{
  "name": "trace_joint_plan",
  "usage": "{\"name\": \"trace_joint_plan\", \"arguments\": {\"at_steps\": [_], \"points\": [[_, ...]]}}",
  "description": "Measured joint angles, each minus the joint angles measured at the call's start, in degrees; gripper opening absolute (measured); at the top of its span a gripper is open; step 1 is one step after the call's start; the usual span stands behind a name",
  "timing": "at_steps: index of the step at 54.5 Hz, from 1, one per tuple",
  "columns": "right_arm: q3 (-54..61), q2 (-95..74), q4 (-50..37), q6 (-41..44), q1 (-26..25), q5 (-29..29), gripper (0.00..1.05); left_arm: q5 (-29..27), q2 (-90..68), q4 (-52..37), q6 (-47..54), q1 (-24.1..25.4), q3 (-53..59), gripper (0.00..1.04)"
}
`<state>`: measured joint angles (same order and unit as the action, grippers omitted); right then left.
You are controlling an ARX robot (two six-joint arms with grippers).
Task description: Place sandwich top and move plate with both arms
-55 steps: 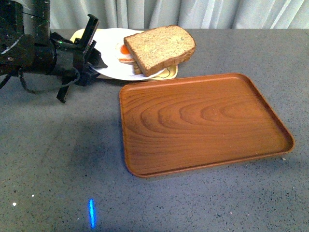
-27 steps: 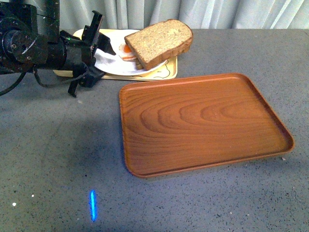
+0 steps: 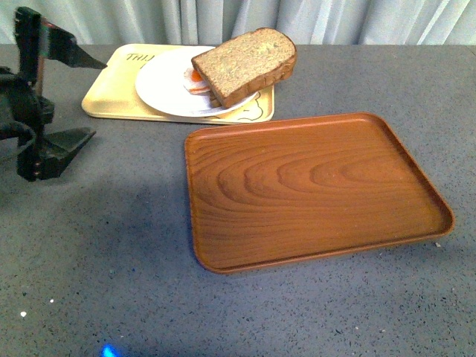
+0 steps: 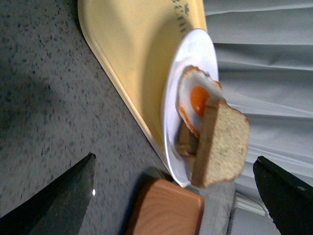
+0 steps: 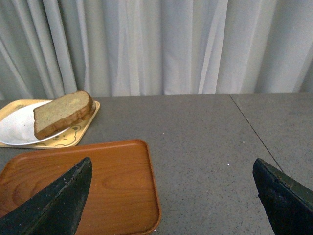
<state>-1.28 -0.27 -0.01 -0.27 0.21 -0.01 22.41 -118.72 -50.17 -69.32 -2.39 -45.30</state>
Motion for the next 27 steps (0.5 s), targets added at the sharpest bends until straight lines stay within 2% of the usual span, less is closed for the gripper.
{"name": "trace_joint_plan", "arguments": {"at_steps": [8, 17, 18, 19, 22, 27], "points": [[0.0, 0.0, 0.0, 0.0, 0.0, 0.0, 0.96, 1.4, 9.6, -4.7, 0.1, -0.5, 11.3, 0.96], [0.0, 0.0, 0.0, 0.0, 0.0, 0.0, 0.96, 1.5, 11.0, -4.9, 0.2, -0.9, 13.0, 0.96], [0.0, 0.0, 0.0, 0.0, 0.0, 0.0, 0.96, 0.4, 10.8, -5.4, 0.6, -1.0, 13.2, 0.96], [0.0, 0.0, 0.0, 0.0, 0.0, 0.0, 0.96, -3.7, 10.1, -9.5, 5.1, -1.5, 14.1, 0.9], [0.0, 0.0, 0.0, 0.0, 0.0, 0.0, 0.96, -10.7, 9.0, -17.1, 12.1, -2.1, 16.7, 0.78], [0.0, 0.0, 0.0, 0.0, 0.0, 0.0, 0.96, -18.1, 9.5, -25.1, 25.3, -2.1, 20.7, 0.62]]}}
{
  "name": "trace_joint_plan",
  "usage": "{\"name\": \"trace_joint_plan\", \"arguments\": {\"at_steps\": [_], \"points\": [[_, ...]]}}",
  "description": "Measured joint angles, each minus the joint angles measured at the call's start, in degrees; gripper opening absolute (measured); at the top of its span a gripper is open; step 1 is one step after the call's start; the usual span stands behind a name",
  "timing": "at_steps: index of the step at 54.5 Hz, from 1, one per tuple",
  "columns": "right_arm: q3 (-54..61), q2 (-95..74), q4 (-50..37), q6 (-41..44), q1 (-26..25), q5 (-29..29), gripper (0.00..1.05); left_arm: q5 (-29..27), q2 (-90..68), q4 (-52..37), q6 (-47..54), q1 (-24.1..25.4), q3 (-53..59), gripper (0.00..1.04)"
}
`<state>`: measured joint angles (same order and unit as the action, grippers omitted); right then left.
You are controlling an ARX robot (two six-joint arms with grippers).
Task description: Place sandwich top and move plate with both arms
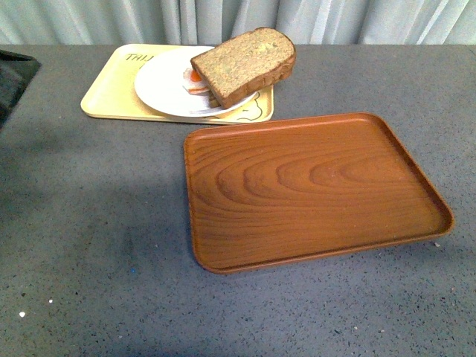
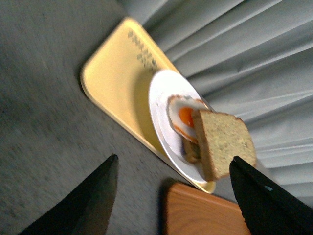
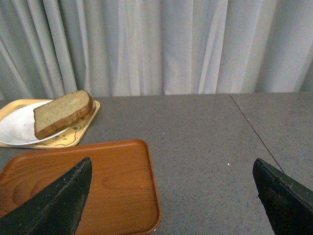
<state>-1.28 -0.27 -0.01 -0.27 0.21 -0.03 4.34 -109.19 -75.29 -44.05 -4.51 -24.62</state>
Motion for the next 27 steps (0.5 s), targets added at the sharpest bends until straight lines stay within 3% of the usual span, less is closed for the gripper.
{"name": "trace_joint_plan", "arguments": {"at_steps": [5, 14, 18, 27], "points": [[0.0, 0.0, 0.0, 0.0, 0.0, 0.0, 0.96, -4.2, 2.8, -4.5, 9.5, 0.1, 3.2, 0.4], [0.0, 0.0, 0.0, 0.0, 0.0, 0.0, 0.96, -4.4, 3.8, -4.6, 12.4, 0.5, 4.4, 0.12], [0.0, 0.0, 0.0, 0.0, 0.0, -0.1, 0.96, -3.9, 11.6, -3.1, 21.9, 2.8, 11.0, 0.01], [0.0, 0.1, 0.0, 0.0, 0.0, 0.0, 0.96, -4.3, 29.3, 1.8, 37.5, 4.3, 19.1, 0.02]]}}
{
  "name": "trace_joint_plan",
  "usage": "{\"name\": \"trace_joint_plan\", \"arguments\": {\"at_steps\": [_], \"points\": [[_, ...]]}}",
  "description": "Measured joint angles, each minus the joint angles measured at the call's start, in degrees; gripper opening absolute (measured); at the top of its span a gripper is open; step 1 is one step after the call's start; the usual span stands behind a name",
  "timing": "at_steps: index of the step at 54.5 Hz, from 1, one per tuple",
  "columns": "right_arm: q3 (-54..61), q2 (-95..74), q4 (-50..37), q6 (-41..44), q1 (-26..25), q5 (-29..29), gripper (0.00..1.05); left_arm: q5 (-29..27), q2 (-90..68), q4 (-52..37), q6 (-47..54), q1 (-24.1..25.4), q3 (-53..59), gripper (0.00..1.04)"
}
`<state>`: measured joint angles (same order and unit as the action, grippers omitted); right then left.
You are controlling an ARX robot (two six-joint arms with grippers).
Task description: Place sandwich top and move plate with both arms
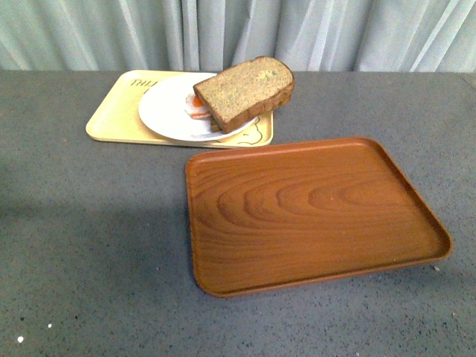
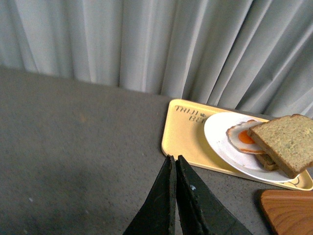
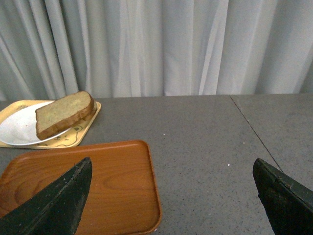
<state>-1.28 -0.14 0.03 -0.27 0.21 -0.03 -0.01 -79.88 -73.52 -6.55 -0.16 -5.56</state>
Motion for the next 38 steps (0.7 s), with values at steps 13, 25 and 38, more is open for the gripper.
{"name": "trace_joint_plan", "arguments": {"at_steps": [13, 25, 38], "points": [[0.0, 0.0, 0.0, 0.0, 0.0, 0.0, 0.96, 0.0, 13.0, 9.9, 5.1, 0.1, 3.4, 0.02], [0.0, 0.0, 0.0, 0.0, 0.0, 0.0, 0.96, 0.0, 32.0, 28.3, 5.7, 0.1, 4.1, 0.02], [0.0, 0.0, 0.0, 0.0, 0.0, 0.0, 0.96, 0.0, 41.9, 36.8, 5.9, 0.1, 4.7, 0.02]]}}
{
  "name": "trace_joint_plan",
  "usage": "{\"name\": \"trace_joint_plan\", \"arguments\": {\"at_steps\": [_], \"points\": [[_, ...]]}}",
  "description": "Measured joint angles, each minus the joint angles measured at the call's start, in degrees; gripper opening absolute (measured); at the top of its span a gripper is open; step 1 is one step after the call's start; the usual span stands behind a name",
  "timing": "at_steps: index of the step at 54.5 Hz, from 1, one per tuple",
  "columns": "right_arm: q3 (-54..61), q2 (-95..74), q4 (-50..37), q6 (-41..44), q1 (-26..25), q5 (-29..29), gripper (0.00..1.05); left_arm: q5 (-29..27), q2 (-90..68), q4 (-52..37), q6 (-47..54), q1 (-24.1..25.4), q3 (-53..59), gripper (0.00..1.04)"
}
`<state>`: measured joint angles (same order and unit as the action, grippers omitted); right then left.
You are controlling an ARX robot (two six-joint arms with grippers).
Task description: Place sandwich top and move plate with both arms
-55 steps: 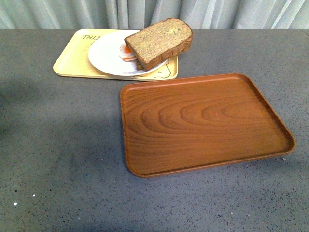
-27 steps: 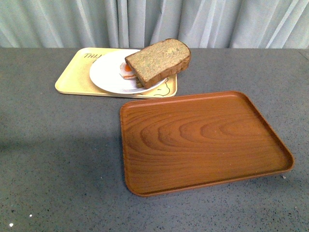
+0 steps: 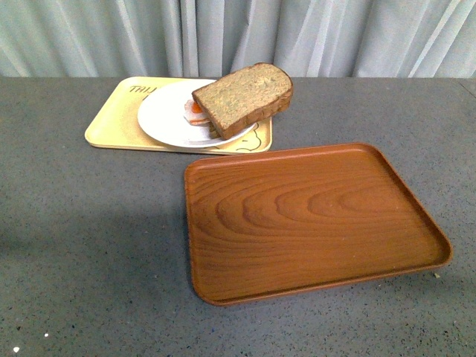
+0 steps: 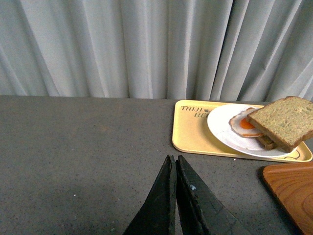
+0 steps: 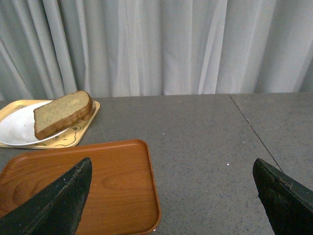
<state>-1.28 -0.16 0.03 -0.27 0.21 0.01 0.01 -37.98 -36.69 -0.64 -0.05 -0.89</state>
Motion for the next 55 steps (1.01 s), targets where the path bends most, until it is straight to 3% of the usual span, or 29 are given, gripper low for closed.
{"name": "trace_joint_plan", "arguments": {"at_steps": [33, 55], "points": [[0.0, 0.0, 0.0, 0.0, 0.0, 0.0, 0.96, 0.0, 20.0, 18.7, 0.0, 0.0, 0.1, 0.02], [0.0, 0.0, 0.0, 0.0, 0.0, 0.0, 0.96, 0.0, 26.4, 25.0, 0.0, 0.0, 0.1, 0.02]]}}
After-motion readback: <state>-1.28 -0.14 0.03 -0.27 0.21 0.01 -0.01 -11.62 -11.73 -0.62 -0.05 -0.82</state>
